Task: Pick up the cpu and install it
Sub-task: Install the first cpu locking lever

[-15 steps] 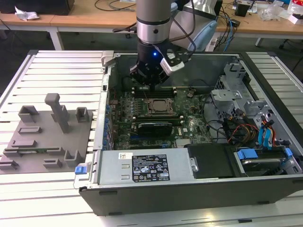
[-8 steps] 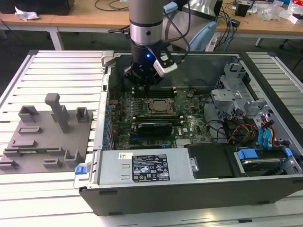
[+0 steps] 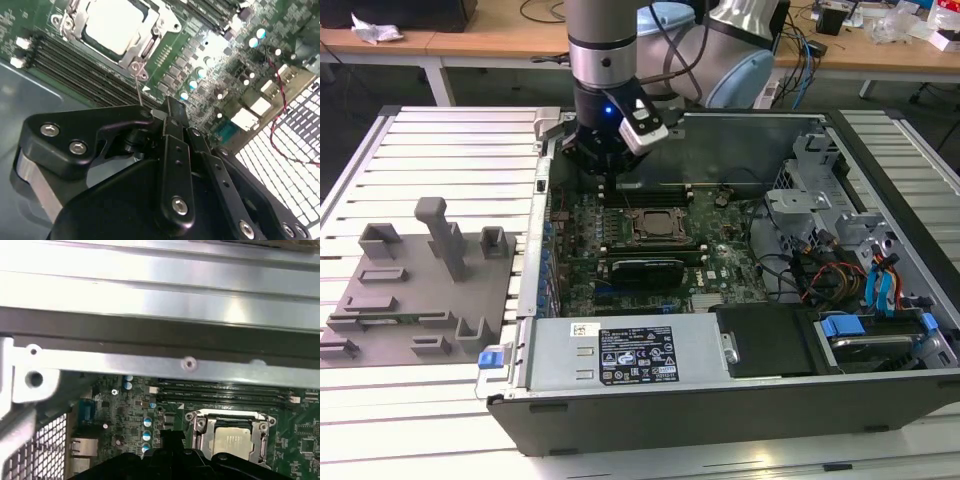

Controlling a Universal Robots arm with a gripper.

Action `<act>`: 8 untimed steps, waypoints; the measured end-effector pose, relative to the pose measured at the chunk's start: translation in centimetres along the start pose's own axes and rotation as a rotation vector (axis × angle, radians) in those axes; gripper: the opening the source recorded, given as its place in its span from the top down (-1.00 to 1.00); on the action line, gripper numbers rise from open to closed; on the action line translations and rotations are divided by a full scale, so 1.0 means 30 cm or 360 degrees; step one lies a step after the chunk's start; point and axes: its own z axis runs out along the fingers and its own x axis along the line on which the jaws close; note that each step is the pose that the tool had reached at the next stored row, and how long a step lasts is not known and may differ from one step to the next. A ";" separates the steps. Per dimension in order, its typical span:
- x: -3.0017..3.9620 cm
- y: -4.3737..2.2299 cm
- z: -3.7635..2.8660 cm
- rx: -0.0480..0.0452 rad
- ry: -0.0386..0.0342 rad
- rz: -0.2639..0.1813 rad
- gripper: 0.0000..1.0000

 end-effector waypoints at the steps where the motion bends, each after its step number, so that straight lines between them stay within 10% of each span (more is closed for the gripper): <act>1: 0.004 0.006 -0.003 0.0000 -0.0002 0.0000 0.79; 8: -0.011 0.029 -0.006 0.0000 -0.0002 0.0000 0.79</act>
